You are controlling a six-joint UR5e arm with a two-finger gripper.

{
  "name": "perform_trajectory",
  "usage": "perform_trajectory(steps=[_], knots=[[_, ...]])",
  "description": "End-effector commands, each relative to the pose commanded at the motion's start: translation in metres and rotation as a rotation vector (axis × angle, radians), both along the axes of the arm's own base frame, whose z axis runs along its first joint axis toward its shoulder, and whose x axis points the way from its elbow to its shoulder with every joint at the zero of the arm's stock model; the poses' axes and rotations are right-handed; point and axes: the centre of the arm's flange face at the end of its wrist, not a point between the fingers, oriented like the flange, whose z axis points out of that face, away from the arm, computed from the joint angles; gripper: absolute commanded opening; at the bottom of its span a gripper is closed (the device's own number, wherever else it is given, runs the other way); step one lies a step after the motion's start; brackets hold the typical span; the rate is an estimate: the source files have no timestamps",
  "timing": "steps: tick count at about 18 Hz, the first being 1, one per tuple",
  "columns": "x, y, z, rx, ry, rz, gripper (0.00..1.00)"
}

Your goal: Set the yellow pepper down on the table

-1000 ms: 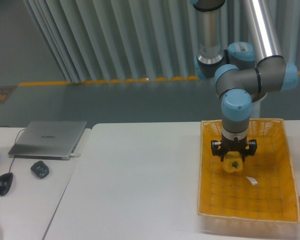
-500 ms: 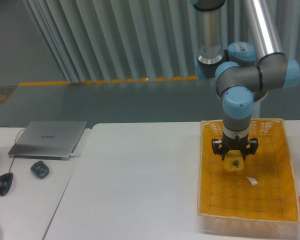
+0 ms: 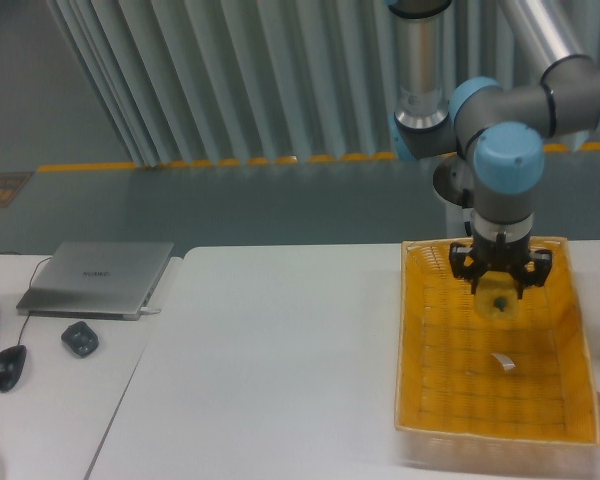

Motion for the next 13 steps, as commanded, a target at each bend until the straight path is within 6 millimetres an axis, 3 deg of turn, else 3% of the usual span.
perform_trajectory(steps=[3, 6, 12, 13], knots=[[-0.032, -0.004, 0.026, -0.072, 0.131, -0.22, 0.45], [-0.063, -0.022, 0.028, -0.079, 0.155, -0.343, 0.45], [-0.104, -0.015, 0.011, -0.025, 0.252, -0.387, 0.45], [-0.114, -0.021, 0.008, -0.025, 0.261, -0.373, 0.45]])
